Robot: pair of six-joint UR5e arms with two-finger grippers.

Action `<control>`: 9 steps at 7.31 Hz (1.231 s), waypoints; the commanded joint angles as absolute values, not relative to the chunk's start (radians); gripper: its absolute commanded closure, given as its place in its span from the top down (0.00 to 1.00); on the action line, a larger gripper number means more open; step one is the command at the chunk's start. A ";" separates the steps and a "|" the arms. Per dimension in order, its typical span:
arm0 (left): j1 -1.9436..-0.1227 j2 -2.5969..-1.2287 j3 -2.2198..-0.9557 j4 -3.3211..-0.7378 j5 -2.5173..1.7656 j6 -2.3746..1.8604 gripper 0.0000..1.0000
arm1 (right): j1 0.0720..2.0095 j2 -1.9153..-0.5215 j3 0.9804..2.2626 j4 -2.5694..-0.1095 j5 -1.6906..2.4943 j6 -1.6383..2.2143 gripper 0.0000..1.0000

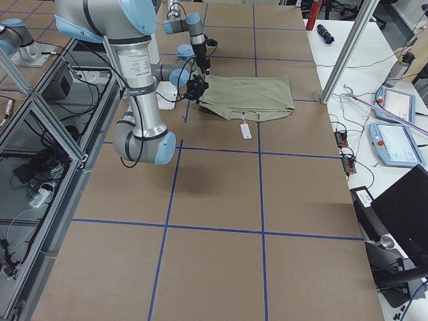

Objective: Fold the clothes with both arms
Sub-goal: 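Move both grippers to the shirt's near edge and grasp it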

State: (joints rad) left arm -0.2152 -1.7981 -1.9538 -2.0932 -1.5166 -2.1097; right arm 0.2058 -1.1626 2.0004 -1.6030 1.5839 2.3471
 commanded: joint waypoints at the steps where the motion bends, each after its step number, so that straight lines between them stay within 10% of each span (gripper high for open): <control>1: -0.206 -1.804 -1.954 -2.036 -1.516 -2.112 0.61 | 0.209 -1.160 2.000 -1.603 1.585 2.345 0.00; 7: -0.196 -1.828 -1.904 -2.026 -1.517 -2.109 0.61 | 0.222 -1.160 1.994 -1.601 1.585 2.333 0.00; 8: -0.201 -1.830 -1.904 -2.026 -1.517 -2.108 0.53 | 0.224 -1.158 1.994 -1.601 1.585 2.333 0.00; 9: -0.209 -1.832 -1.907 -2.026 -1.517 -2.109 0.08 | 0.229 -1.158 1.994 -1.601 1.586 2.332 0.00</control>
State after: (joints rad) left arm -0.2018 -1.8285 -1.9067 -2.0264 -1.5173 -2.1086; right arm 0.2244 -1.1587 1.9943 -1.6016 1.5850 2.3331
